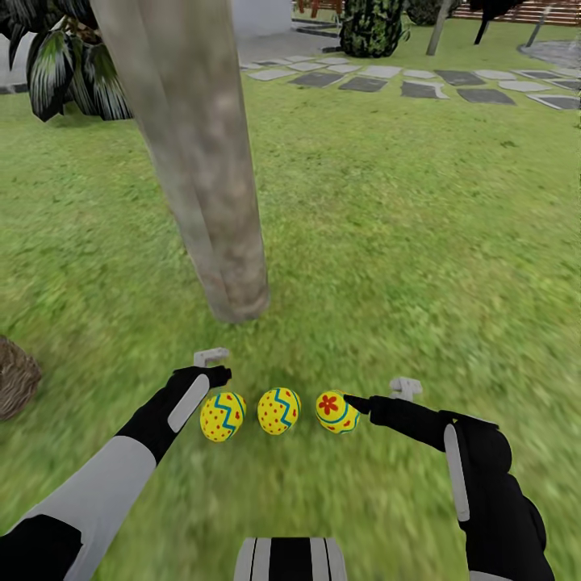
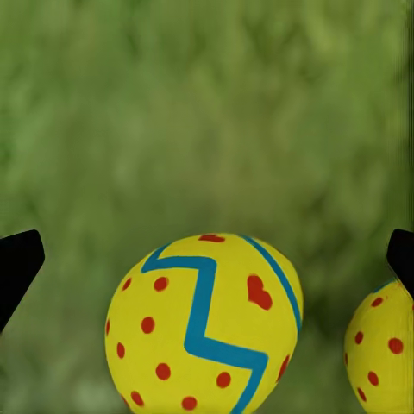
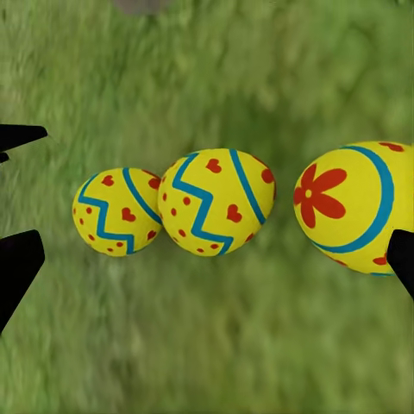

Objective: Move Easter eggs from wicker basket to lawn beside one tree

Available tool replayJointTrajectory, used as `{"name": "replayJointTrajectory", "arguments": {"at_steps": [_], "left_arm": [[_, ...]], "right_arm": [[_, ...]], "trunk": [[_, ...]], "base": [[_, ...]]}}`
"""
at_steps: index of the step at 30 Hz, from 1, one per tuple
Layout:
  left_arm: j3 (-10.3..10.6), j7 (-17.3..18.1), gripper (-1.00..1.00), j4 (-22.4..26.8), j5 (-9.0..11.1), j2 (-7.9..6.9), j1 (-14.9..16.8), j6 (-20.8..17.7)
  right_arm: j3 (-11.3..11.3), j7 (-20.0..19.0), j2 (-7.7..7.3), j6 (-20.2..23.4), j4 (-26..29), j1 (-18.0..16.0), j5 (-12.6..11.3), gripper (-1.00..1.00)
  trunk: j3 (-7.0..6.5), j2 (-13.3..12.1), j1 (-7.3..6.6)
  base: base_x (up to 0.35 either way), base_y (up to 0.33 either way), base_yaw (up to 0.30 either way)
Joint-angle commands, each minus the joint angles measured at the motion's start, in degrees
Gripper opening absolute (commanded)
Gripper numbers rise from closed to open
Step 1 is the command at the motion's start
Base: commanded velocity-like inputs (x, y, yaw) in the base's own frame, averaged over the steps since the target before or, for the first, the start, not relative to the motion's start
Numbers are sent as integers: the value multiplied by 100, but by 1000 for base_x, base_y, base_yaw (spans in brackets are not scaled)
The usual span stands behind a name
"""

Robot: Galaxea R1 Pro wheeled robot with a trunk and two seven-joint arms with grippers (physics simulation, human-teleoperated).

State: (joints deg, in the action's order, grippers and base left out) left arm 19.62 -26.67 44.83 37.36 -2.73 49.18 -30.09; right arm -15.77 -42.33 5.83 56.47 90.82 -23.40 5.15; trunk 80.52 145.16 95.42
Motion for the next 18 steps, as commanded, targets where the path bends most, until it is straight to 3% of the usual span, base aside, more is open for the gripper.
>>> {"name": "replayJointTrajectory", "arguments": {"at_steps": [1,18], "left_arm": [[33,-57,100,9,61,-8,4,-6],[21,-77,100,8,74,-2,4,-30]], "right_arm": [[-13,-56,6,22,6,-3,57,100],[-13,-56,6,22,6,2,57,100]], "trunk": [[-19,0,-3],[-395,-23,-47]], "base": [[0,0,0],[0,0,0]]}}
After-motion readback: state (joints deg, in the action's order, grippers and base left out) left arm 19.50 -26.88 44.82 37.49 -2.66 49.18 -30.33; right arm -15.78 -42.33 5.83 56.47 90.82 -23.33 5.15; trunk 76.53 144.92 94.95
